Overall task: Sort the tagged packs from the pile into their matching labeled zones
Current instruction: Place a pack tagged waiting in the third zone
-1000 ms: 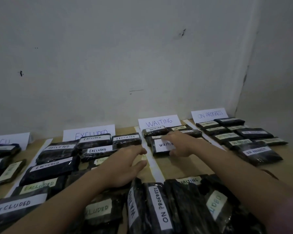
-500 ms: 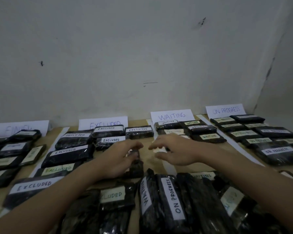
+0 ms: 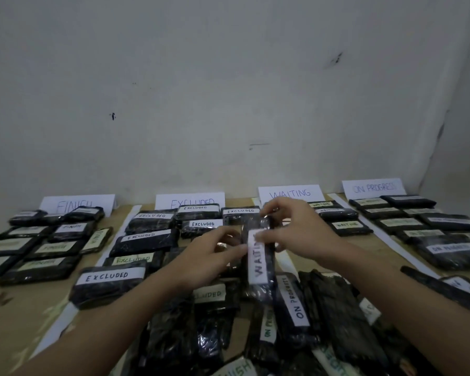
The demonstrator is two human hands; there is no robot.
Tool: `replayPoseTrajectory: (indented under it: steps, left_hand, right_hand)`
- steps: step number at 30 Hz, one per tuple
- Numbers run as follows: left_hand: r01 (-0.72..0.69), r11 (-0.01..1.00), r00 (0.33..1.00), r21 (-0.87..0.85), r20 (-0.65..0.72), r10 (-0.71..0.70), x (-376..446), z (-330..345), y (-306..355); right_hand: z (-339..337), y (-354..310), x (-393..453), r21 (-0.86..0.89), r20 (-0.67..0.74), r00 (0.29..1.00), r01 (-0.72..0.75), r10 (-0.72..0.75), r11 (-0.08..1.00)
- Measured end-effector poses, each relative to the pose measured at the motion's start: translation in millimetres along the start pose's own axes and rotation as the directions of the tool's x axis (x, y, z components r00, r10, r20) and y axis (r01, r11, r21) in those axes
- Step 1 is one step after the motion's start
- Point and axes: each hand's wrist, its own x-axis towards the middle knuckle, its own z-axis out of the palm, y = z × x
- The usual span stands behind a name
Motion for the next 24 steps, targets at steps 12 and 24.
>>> replayPoseTrajectory:
  steps: [12,24]
  left_hand:
    - [-0.011,0.893,0.995,-0.449,-0.092,-0.034,-0.8,-4.5,31.1]
    - [-0.044,0.982,0.996,-0.184,-0.087,0.028,-4.3,27.6,32.1]
  right_hand:
    - [-10.8,15.8,-37.7,0.486,-0.319,0.948,0.155,0.009,0.86]
    - [5.2,48.3,-56.5,-0.8,-0.104,0.8,0.286,-0.591,0.527]
